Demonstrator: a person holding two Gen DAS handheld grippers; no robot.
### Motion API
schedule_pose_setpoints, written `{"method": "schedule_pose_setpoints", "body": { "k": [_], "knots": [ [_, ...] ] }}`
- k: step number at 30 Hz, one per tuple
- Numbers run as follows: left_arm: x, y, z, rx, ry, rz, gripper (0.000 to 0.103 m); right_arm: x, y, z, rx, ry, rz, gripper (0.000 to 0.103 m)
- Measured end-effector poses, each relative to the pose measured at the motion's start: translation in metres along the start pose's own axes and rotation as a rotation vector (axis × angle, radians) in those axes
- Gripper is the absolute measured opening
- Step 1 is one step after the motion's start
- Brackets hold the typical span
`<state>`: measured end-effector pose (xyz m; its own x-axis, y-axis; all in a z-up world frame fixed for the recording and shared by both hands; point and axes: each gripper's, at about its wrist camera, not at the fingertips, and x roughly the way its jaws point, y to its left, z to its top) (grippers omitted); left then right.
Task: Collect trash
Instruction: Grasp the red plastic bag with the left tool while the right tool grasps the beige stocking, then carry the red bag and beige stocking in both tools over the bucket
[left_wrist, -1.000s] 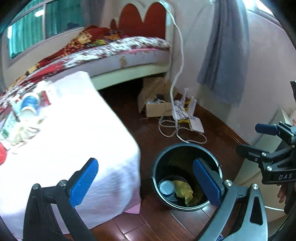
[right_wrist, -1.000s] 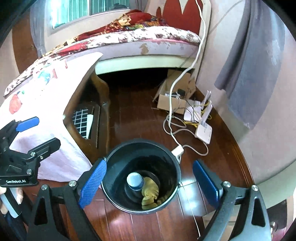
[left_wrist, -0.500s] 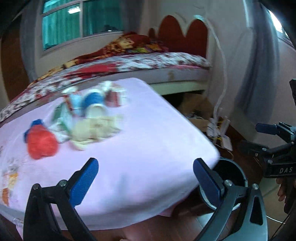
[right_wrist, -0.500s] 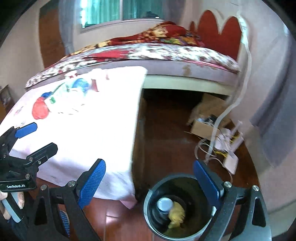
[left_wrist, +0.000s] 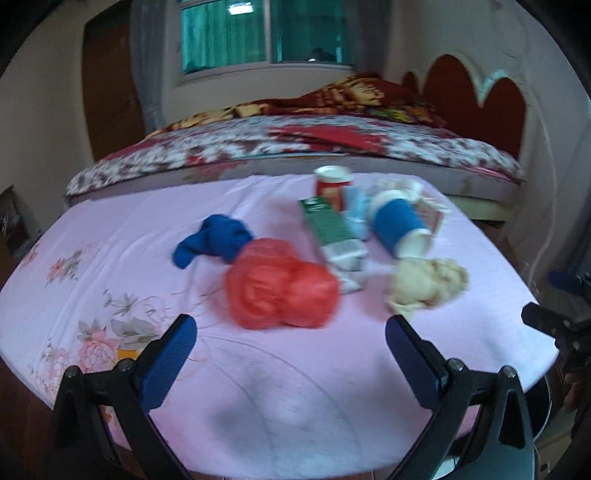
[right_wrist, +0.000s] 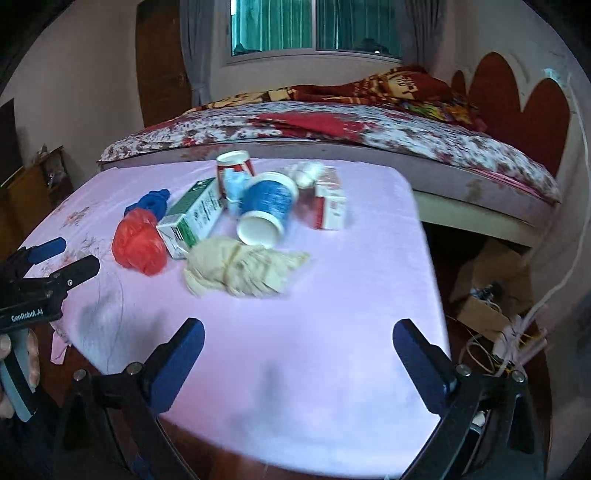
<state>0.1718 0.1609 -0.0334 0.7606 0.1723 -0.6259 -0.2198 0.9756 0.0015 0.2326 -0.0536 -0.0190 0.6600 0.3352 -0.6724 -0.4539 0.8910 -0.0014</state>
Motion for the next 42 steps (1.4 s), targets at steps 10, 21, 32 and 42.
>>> {"method": "schedule_pose_setpoints", "body": {
  "k": [10,21,32,42],
  "knots": [
    [0.046,0.016,0.001,-0.008,0.046,0.005,0.102,0.058,0.020,0.031,0.003,0.024,0.027,0.103],
    [0.076,0.021,0.010,-0.003,0.069,-0.025,0.101,0.113,0.035,0.041,-0.027,0.078,0.077,0.103],
    [0.092,0.012,0.012,-0.003,0.154,-0.135,0.061,0.123,0.035,0.039,-0.002,0.129,0.137,0.062],
    [0.052,0.019,0.011,0.022,0.065,-0.124,0.045,0.083,0.024,0.034,0.041,0.056,0.194,0.048]
  ]
}}
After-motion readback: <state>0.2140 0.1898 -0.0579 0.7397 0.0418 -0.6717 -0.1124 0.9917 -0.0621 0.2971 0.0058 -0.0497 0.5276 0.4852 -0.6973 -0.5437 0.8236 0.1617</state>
